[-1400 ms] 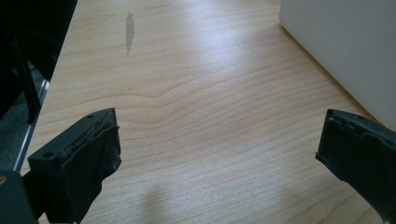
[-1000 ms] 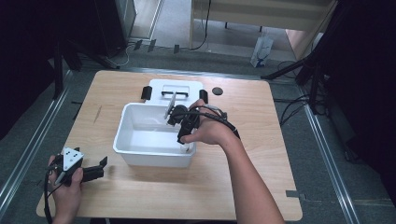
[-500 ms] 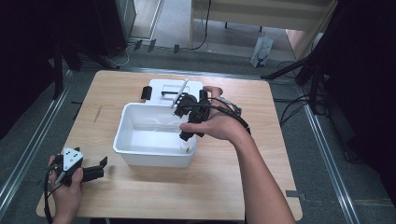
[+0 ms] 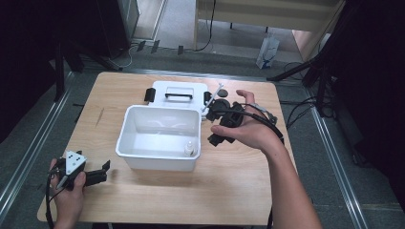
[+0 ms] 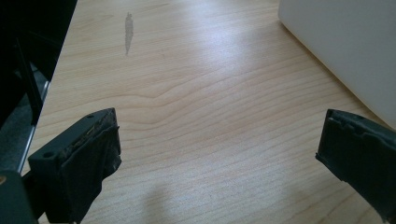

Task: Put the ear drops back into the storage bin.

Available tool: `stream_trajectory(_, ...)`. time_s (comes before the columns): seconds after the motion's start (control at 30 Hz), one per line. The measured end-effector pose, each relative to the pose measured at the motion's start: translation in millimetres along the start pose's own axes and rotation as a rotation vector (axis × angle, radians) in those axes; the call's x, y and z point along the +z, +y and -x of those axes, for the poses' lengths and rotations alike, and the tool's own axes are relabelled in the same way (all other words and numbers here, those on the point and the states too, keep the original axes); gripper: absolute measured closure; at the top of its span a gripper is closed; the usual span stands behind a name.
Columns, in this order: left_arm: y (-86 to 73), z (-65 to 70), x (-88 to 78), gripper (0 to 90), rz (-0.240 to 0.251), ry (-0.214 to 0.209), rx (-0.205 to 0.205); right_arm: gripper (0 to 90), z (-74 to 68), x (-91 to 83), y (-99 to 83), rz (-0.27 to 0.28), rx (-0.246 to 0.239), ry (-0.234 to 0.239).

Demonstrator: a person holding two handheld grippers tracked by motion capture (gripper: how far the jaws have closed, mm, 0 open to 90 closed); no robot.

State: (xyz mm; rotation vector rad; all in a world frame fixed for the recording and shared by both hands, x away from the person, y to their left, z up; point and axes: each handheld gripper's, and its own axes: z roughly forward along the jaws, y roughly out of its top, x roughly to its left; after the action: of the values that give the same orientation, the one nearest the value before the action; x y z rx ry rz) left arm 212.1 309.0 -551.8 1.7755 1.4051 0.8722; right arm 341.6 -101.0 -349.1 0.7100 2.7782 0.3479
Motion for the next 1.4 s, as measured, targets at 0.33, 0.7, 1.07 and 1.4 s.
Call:
stream_trajectory(0.33,-0.1,1.1,0.2,0.0,0.0,0.003,0.01,12.7,15.9,11.8,-48.2,-0.003,0.089,-0.023)
stream_trajectory(0.7,-0.1,2.3,0.2,0.0,0.0,0.005,0.018,12.7,23.7,28.3,-99.3,0.021,0.181,-0.047)
stream_trajectory(1.07,-0.1,3.1,0.3,0.0,-0.001,0.011,0.025,10.5,24.7,49.0,-149.1,0.076,0.259,-0.06)
stream_trajectory(1.4,-0.4,3.3,-0.5,0.0,0.004,0.018,0.027,3.3,12.3,72.4,-201.4,0.191,0.339,-0.071)
